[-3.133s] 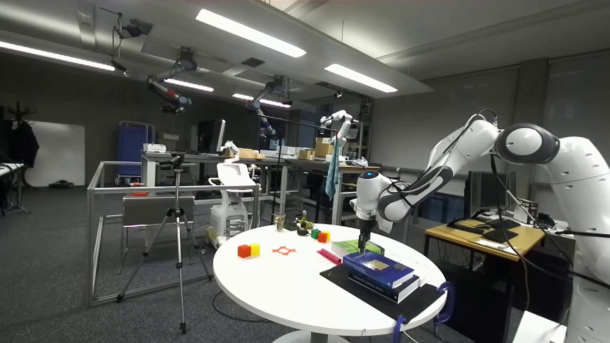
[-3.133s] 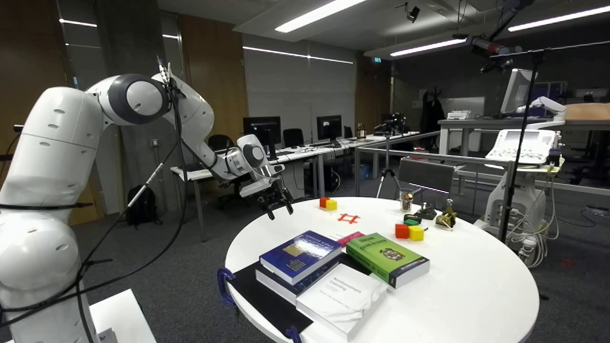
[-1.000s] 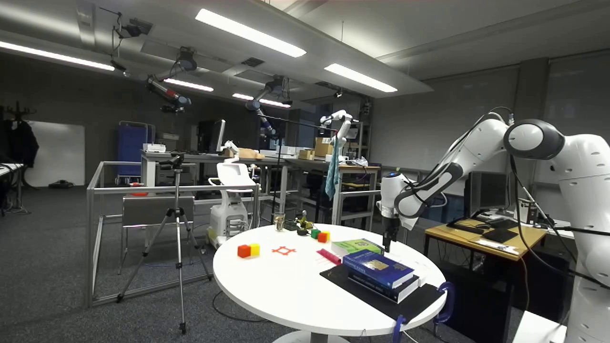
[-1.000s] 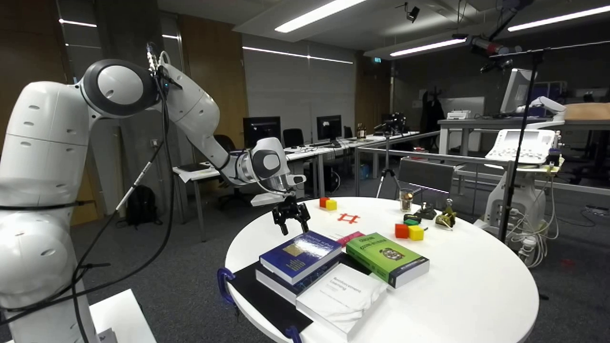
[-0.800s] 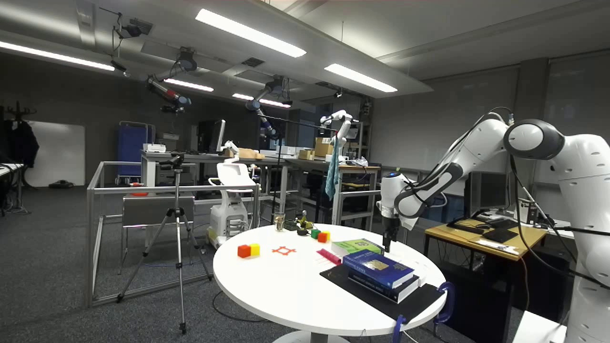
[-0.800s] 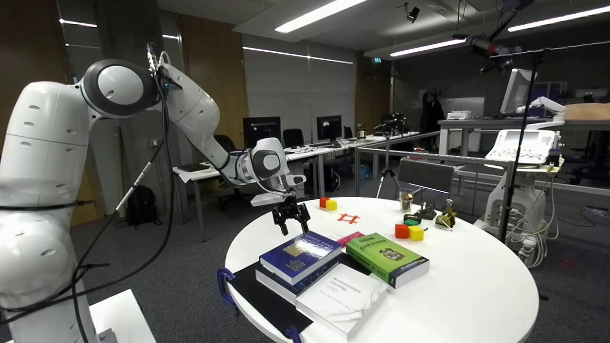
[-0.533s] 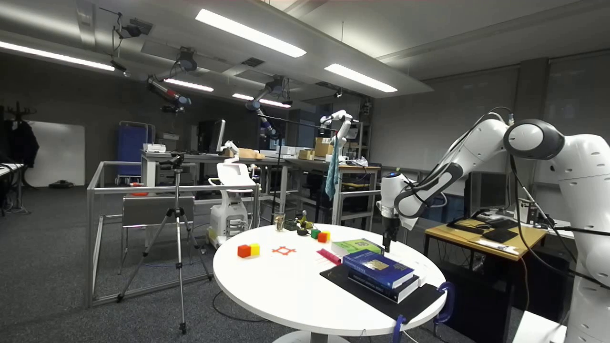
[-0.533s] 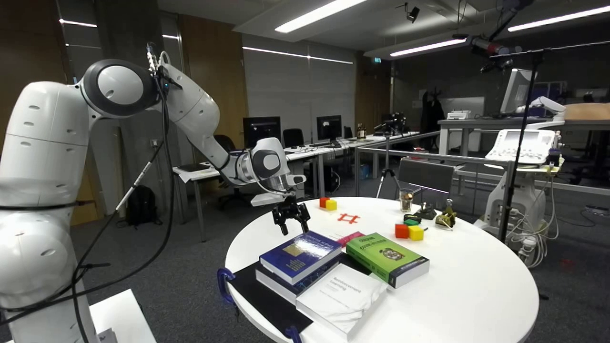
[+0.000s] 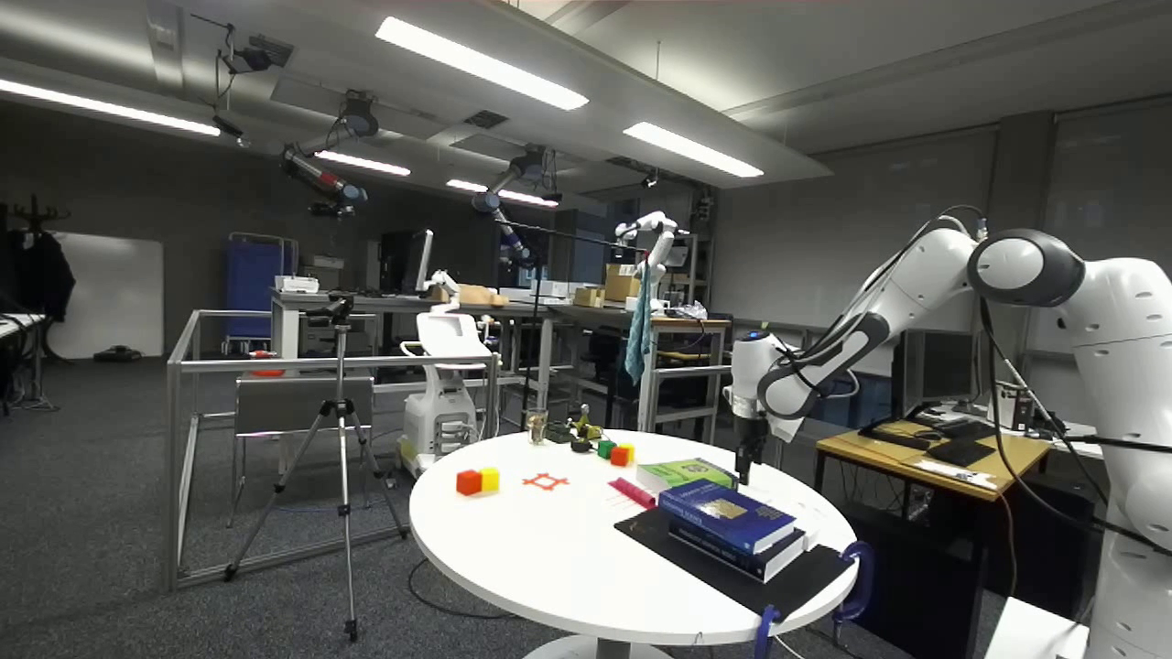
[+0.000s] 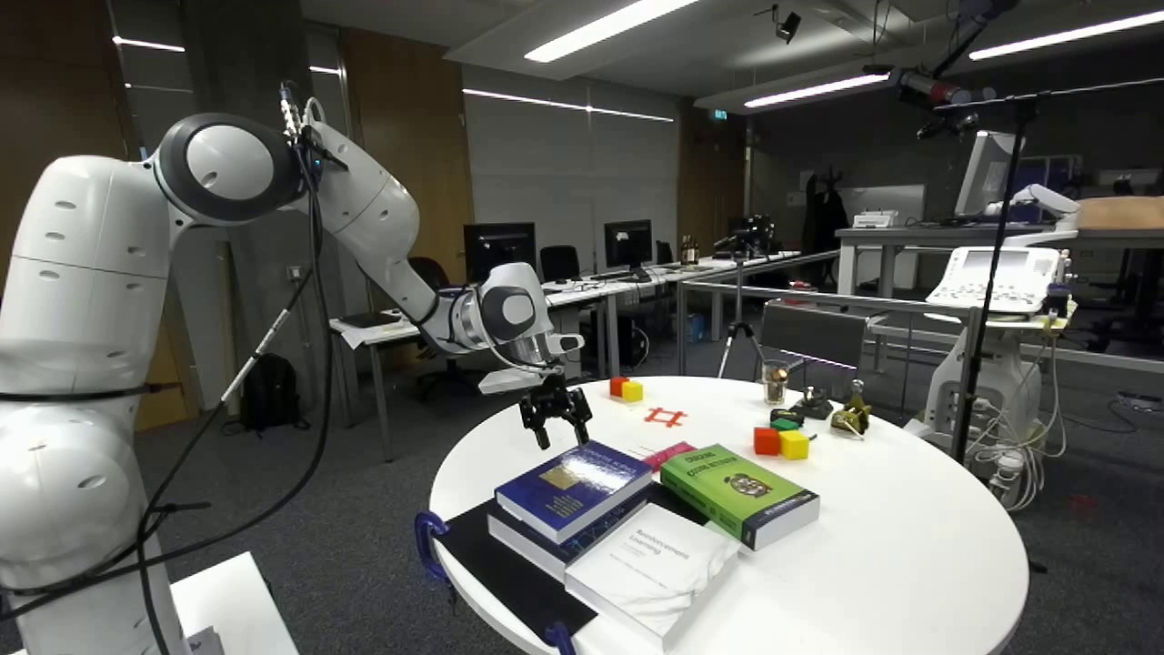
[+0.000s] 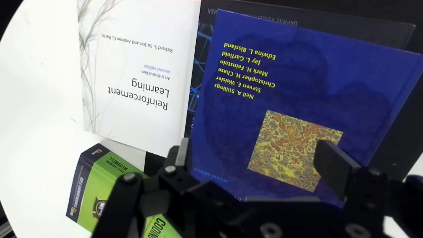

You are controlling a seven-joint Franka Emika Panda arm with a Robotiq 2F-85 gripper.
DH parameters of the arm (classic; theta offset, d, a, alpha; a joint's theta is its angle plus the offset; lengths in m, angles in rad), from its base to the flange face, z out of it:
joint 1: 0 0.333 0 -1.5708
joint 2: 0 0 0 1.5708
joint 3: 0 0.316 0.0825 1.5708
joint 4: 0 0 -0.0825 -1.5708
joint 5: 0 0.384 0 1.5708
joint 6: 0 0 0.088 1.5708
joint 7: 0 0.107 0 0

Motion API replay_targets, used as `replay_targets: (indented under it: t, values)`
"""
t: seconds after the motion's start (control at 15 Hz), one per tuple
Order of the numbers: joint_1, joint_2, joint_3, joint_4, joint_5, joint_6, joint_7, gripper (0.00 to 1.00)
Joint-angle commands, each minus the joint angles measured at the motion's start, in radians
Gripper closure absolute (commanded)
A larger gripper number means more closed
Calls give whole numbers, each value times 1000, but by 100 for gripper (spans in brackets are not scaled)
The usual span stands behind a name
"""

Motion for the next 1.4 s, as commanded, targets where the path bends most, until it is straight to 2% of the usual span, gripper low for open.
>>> replay_targets:
  t: [0.0, 0.4, 0.87, 1.33]
  values:
    - [11, 5, -11, 5, -2, -1, 6, 0]
    - [-10, 5, -17, 12, 23, -3, -16, 0]
    - [-40, 19, -63, 31, 19, -11, -23, 0]
    - [-98, 51, -67, 73, 53, -8, -133, 0]
